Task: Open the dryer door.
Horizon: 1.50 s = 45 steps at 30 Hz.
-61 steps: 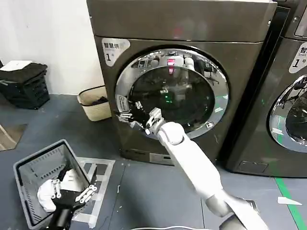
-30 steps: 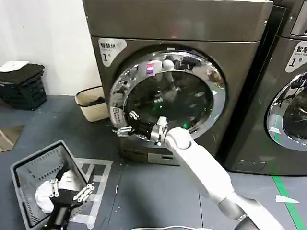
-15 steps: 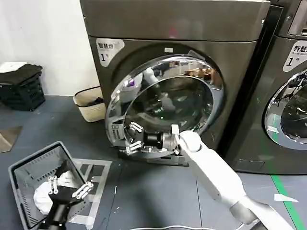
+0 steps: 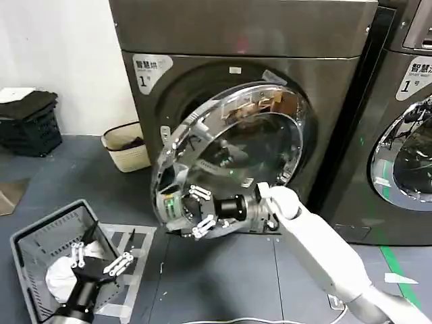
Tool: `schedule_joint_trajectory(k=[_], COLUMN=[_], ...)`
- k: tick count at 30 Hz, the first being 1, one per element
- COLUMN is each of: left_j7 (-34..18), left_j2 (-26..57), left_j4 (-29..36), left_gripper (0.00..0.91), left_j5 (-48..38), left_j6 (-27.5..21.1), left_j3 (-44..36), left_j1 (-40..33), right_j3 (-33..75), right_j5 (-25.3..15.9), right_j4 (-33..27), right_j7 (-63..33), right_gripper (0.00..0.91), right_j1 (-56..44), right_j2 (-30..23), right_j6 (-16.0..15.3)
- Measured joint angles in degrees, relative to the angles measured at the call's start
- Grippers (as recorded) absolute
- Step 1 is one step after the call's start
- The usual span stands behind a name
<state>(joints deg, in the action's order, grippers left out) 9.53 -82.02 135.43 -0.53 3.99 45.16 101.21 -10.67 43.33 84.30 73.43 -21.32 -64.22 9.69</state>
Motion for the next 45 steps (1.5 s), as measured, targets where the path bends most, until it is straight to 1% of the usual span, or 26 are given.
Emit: schedule_joint_trajectory(k=[6,11,20,32,45], left_j7=[0.6,1.1,2.3,5.1,8.4], left_j2=[0.3,1.2,4.4,14.8,25.9], left_j4=[0.5,0.6,-0.2,-4.4,-13.3], left_gripper=[0.907,0.907,0.907,0.907,0.907], left_j5=[-0.2,-2.2,-9.7,-18.5,-24.1], left_j6=[-0.3,-1.3,-4.6,-8.5,-9.2], left_j3=[0.2,0.6,2.0,-0.5,-6.5], left_j1=[0.0,-0.9,-4.0,-13.0,-26.6], right_j3=[0.7,1.4,2.8,6.4,14.4], right_j5=[1.5,2.1,3.4,4.9,4.6], right_j4=[2.6,4.6,7.6,10.4,10.3], right_j7=[3.2,5.4,7.5,7.3,6.2], right_gripper=[0.907,0.907,0.907,0.907,0.907], right_j1=[-0.7,-1.4,-2.7,-5.5,-11.9], right_j2=[2.4,4.6,7.9,11.3,14.8], right_j6=[-0.1,-0.2,0.4,0.4,0.1])
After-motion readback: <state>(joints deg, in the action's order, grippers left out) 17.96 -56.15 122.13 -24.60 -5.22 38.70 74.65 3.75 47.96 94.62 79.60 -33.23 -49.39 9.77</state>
